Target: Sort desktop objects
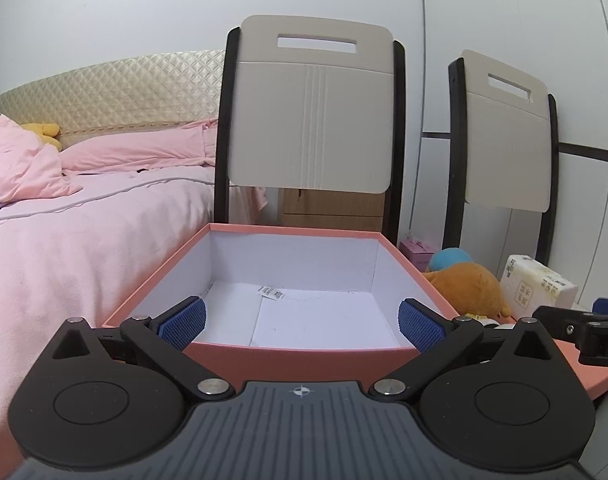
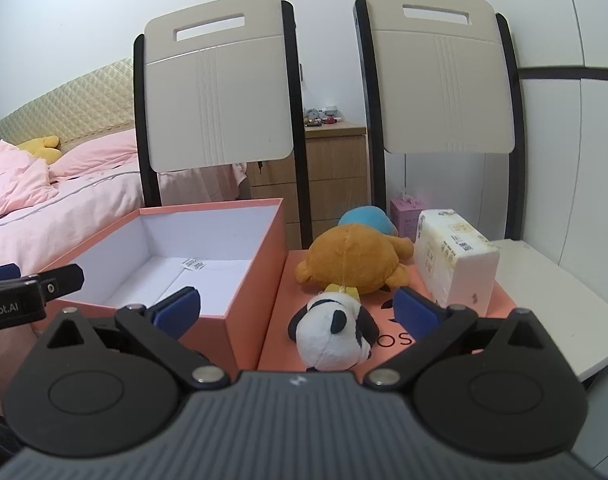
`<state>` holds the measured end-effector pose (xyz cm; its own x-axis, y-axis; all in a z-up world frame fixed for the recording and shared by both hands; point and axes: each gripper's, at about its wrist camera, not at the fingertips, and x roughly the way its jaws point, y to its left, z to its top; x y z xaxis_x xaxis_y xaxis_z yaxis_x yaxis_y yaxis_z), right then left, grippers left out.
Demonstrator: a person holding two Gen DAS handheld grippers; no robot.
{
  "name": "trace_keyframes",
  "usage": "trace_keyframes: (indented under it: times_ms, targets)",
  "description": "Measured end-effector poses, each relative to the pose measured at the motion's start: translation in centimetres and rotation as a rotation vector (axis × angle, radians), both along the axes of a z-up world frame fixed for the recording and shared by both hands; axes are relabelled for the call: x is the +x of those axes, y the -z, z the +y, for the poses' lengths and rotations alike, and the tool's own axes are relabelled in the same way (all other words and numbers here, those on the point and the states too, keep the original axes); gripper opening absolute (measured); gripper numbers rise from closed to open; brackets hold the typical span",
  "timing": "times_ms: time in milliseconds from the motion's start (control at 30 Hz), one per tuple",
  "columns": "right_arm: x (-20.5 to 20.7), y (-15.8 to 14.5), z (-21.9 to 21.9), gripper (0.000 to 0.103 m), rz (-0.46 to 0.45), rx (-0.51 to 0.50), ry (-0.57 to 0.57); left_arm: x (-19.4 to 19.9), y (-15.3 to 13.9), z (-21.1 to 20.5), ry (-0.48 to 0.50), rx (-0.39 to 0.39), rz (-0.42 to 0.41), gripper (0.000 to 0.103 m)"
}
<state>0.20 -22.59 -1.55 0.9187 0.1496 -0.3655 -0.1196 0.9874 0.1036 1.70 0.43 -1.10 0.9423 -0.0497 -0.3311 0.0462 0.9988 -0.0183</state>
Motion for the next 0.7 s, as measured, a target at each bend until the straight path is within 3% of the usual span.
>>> trace_keyframes:
  times_ms: [133, 433, 700]
  targets:
    - [-0.1, 0.2, 0.0, 0.103, -0.023, -0.004, 0.0, -2.2, -0.2, -0.4, -0.035, -0.014, -0.048, 0.103]
    - [-0.3, 0.7, 0.0, 0.103, -0.075, -0.013, 0.0, -2.4, 0.0, -0.5, -0.057, 0.027, -0.067, 0.103]
    - [-0.3, 1.0, 0.0, 0.103, -0.102, 0.014, 0.003, -2.7, 0.3, -0.5, -0.068, 0.015, -0.093, 0.103]
